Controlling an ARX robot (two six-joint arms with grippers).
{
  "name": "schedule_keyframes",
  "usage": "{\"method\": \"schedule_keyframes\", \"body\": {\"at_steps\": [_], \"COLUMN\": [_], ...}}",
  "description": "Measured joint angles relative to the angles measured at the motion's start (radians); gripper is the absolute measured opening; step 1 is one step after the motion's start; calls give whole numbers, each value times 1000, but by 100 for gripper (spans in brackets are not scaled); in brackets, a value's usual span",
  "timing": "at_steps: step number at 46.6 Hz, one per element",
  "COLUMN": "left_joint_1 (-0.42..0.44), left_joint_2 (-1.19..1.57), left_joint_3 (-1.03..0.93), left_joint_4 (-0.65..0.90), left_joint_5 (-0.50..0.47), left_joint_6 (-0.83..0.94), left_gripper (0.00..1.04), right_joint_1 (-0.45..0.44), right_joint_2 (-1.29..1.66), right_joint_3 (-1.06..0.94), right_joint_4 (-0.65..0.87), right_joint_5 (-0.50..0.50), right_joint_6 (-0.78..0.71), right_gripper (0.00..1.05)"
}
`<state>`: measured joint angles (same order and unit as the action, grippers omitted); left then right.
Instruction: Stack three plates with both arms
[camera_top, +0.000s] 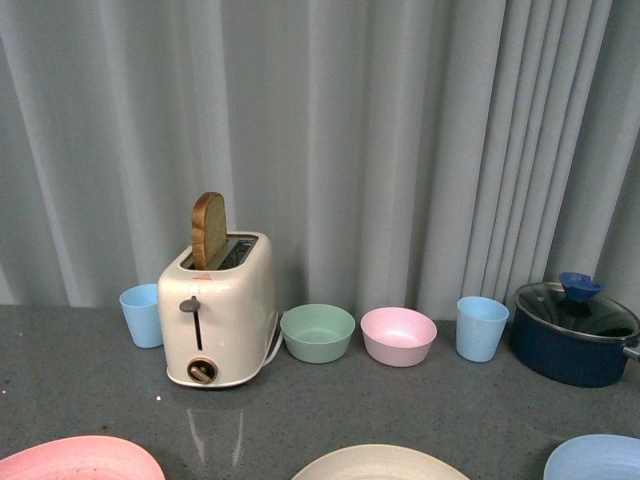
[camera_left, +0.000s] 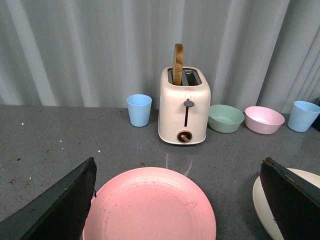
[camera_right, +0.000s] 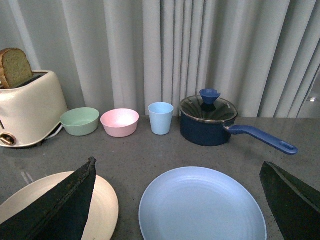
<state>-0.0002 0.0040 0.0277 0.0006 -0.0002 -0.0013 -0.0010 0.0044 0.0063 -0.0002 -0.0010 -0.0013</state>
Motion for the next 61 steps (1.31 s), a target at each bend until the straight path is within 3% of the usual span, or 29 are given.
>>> {"method": "schedule_keyframes", "body": {"at_steps": [56, 59, 61], "left_joint_1": [0, 26, 74], "left_joint_2": [0, 34, 110], "left_joint_3": [0, 21, 74], "left_joint_4": [0, -66, -201], "left_joint_5": [0, 85, 226], "left_joint_6": [0, 12, 31], "left_gripper": [98, 98, 98], "right_joint_1": [0, 0, 0], "right_joint_2": [0, 0, 0], "right_joint_3": [0, 0, 0], "right_joint_4": [0, 0, 0], "right_joint_5": [0, 0, 1], "right_joint_6": [0, 0, 0], "right_gripper": [97, 97, 97]}}
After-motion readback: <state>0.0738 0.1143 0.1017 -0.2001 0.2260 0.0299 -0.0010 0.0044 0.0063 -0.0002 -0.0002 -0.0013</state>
